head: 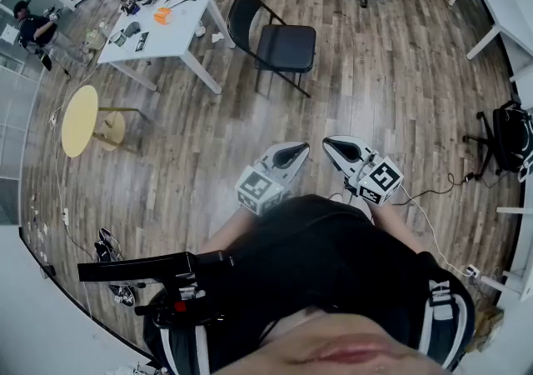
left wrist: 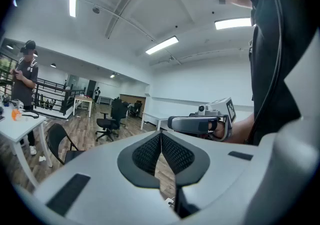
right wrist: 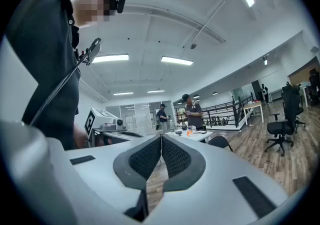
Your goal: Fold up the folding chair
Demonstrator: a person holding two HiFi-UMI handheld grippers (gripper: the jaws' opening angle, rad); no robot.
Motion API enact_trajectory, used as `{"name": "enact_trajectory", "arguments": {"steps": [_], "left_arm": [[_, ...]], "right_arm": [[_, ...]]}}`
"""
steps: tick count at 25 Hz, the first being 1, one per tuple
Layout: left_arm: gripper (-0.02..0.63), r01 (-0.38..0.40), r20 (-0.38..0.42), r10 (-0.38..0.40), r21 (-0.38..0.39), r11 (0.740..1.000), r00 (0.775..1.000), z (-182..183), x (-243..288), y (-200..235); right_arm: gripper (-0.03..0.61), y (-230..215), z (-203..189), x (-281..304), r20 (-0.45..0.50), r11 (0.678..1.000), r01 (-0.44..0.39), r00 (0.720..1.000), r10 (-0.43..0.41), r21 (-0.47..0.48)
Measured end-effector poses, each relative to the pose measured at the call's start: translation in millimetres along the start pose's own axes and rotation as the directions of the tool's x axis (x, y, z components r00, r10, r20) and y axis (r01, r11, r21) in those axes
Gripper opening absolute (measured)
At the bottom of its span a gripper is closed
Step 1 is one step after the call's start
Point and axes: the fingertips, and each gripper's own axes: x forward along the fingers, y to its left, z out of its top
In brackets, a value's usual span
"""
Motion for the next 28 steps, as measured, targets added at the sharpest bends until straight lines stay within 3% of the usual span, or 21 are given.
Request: {"name": "enact_trajectory", "arguments": {"steps": [19, 28], "left_arm": [[0.006, -0.006, 0.001, 0.006, 0.008, 1.000, 1.000, -0.2, -15.7, 30.8], [0.006, -0.022, 0.008, 0.022, -0.002, 1.000, 1.000, -2.4, -50.0, 68.6]], "right_arm": [[0.012, -4.0, 0.1, 29.1, 0.012, 0.998, 0.052, 0.999, -0.051, -0.048], [0.012, 17.9, -11.8, 80.6, -0.011, 1.000, 0.005, 1.000, -0.006, -0.031]]}}
